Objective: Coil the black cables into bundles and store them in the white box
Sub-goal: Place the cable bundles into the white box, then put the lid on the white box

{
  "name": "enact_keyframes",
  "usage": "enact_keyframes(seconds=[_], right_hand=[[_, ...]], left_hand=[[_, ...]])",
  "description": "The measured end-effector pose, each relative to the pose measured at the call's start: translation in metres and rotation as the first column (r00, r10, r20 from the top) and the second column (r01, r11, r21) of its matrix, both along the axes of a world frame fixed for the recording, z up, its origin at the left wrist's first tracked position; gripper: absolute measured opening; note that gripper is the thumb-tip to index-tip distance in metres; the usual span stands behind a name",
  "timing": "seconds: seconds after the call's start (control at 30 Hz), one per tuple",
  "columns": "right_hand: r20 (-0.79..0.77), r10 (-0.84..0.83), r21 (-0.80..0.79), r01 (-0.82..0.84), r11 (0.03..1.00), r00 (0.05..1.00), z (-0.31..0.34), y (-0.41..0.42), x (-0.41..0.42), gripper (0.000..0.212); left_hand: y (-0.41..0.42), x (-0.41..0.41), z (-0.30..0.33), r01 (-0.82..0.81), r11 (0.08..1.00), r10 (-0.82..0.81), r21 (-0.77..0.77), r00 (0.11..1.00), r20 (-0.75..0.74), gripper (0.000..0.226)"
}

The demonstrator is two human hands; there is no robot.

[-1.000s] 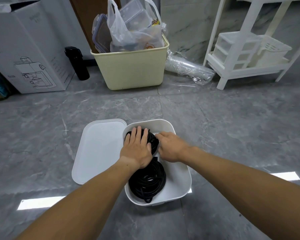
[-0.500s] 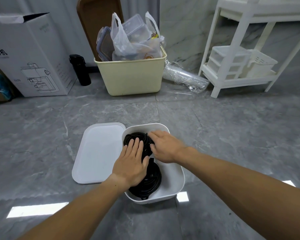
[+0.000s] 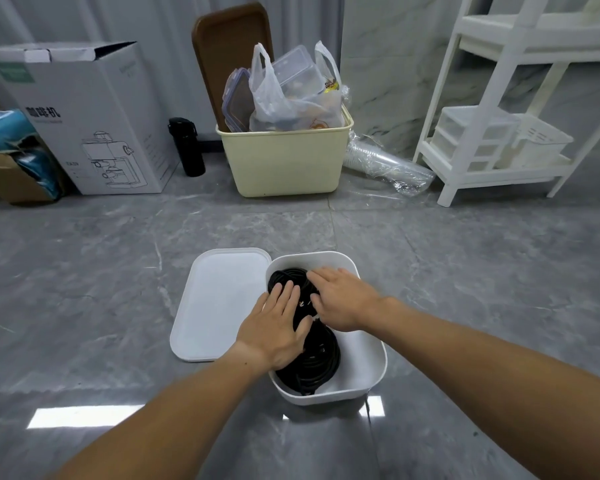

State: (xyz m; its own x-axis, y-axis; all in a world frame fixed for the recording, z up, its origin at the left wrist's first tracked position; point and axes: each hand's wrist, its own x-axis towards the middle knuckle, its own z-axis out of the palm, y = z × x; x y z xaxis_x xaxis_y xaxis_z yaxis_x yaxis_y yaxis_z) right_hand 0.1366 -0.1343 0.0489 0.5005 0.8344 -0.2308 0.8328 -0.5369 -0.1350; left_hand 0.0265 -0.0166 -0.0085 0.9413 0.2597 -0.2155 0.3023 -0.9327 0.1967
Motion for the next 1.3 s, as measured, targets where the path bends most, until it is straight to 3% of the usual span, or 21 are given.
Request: enact_keyframes(seconds=[0.13,0.4,0.67,0.8,1.07,1.3], right_hand=[[0.022,0.027,-0.012,-0.027,1.000,0.999,0.000,-0.001,-0.004,0.051],[-0.001,0.087,-0.007,-0.087,0.996,0.996,-0.001,0.017,-0.024,0.053],[-0.002,0.169,0.044,-0.169,0.985,0.986,-0.005,0.066,-0.066,0.042],[-0.066,0.181,0.023,-0.180,0.983,0.981,-0.010,0.089,-0.086,0.042],[-0.240,-0.041,-0.093,0.019,0.996,0.970,-0.027,0.120,-0.105,0.050],[-0.220,-0.198,-0.215,0.151,0.965,0.955,-0.037,0.130,-0.101,0.065]], left_hand=[[0.018,-0.021,-0.001,-0.018,1.000,0.017,0.024,0.999,0.049,0.067],[0.068,-0.065,0.006,-0.181,0.983,0.183,0.035,0.981,-0.061,0.063],[0.107,-0.092,0.006,-0.332,0.943,0.333,0.028,0.934,-0.131,0.063],[0.125,-0.107,-0.004,-0.360,0.931,0.364,0.061,0.926,-0.098,0.059],[0.142,-0.115,-0.030,-0.361,0.932,0.362,0.037,0.922,-0.136,0.055],[0.150,-0.118,-0.045,-0.374,0.926,0.376,0.047,0.922,-0.087,0.054]])
